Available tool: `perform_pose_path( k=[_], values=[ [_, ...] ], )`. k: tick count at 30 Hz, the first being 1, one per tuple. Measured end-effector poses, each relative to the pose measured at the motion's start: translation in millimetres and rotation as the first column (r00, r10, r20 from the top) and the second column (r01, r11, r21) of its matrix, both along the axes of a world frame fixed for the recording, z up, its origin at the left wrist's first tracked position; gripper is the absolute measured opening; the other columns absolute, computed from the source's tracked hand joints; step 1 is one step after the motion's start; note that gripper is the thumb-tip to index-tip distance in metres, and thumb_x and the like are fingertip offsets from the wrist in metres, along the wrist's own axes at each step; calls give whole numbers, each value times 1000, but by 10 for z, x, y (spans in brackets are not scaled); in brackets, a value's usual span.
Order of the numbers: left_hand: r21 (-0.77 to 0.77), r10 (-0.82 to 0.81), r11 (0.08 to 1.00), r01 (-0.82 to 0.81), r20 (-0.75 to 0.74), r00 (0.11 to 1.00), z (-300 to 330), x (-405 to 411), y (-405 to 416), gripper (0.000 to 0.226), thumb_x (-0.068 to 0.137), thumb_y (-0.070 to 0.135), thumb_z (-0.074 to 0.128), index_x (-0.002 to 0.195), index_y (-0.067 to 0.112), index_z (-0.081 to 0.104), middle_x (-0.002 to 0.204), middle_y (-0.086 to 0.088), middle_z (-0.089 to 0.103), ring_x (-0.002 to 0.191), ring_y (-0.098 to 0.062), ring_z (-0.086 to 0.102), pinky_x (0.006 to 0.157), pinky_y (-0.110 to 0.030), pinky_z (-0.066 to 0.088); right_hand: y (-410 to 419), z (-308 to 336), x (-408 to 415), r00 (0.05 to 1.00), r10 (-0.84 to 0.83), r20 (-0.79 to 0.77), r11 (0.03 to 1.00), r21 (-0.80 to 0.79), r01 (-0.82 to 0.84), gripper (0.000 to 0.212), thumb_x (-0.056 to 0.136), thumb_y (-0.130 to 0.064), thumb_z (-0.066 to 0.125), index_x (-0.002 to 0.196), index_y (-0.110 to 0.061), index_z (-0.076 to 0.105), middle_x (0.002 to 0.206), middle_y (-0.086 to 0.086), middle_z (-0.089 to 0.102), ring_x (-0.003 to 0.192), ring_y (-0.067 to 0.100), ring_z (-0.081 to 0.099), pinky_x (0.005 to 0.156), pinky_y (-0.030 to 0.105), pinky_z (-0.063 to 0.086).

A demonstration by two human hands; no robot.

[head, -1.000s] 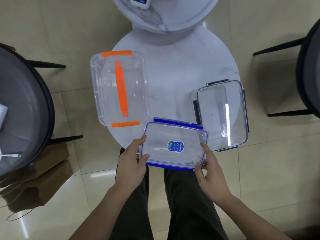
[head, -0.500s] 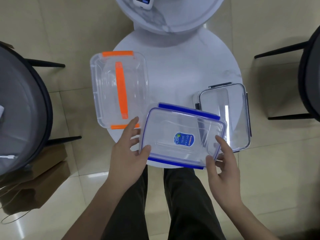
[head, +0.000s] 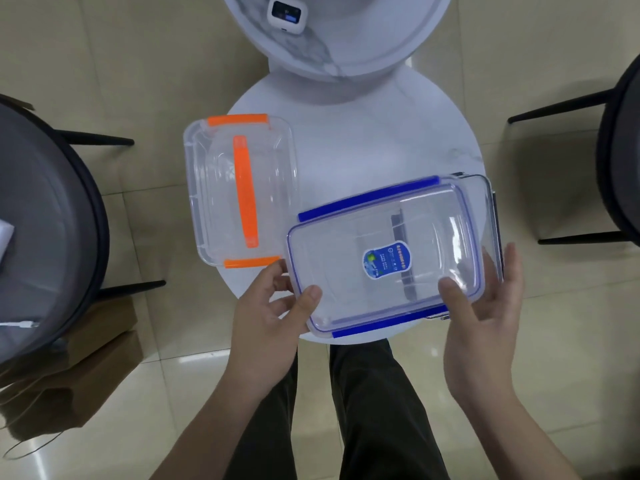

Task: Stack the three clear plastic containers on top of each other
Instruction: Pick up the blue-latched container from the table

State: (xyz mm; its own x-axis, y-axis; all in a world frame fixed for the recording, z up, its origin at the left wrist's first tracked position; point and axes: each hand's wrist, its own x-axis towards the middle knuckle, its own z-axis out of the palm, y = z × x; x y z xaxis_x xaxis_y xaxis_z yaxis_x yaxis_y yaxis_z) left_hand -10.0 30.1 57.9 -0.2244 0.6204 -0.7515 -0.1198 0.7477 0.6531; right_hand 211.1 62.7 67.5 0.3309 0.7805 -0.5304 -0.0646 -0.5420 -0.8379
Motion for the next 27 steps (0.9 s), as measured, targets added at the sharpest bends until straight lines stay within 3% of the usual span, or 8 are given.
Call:
perform_pose_path(
  k=[3,6,9,12,15,20,24,27],
  values=[
    [-6,113,994,-113,42,993,18,154,-103,51,78,35,76,126,27,61,111,11,74,108,-12,73,68,-32,65,-39,-34,-174,985,-67,-160,996,-65,57,83,85,-21,79,152,-37,33,149,-1,53,134,22,56,107,54,47],
    [-39,228,974,-225,109,967,79,334,-178,58,69,40,82,122,29,63,112,5,76,107,-17,74,68,-35,65,-165,-69,-471,951,-59,-303,990,-137,18,70,88,-11,74,149,-26,42,139,6,64,127,29,62,100,51,53],
    [-66,316,949,-309,156,936,93,436,-212,61,66,36,88,119,21,63,112,-8,76,104,-28,76,74,-42,65,-261,-90,-641,952,-117,-284,975,-217,55,63,74,-25,85,130,-38,58,128,4,70,116,30,69,86,38,61],
    [-91,268,962,-258,125,955,65,416,-217,69,62,38,95,118,18,60,117,-8,74,106,-30,74,87,-51,62,-220,-80,-623,954,-138,-268,975,-209,82,64,72,-29,85,131,-33,59,125,8,71,110,33,71,85,40,61],
    [-77,211,976,-205,87,974,50,342,-181,81,51,49,86,124,24,58,125,5,69,114,-24,70,93,-49,60,-159,-55,-552,950,-140,-280,977,-192,87,52,79,-22,78,128,-29,61,126,16,68,106,34,70,93,51,58],
    [17,149,988,-154,171,974,20,105,-43,80,65,53,80,138,32,54,134,11,65,126,-15,63,91,-43,61,-123,-8,-433,962,-116,-248,981,-181,72,32,81,-26,72,112,-35,70,127,21,67,100,37,67,101,62,48],
    [74,35,996,-50,192,981,19,136,-36,60,81,40,82,134,31,56,128,15,68,125,-12,63,82,-33,63,-156,-20,-385,977,-35,-212,987,-159,1,23,88,-29,73,106,-43,73,125,14,70,102,35,68,92,47,56],
    [104,34,993,-49,141,989,-7,189,-101,62,80,32,77,137,27,55,129,12,67,126,-13,62,85,-37,64,-181,-45,-374,982,-10,-188,989,-148,-18,25,86,-33,71,108,-43,71,123,10,71,103,32,69,87,42,57]
  ],
)
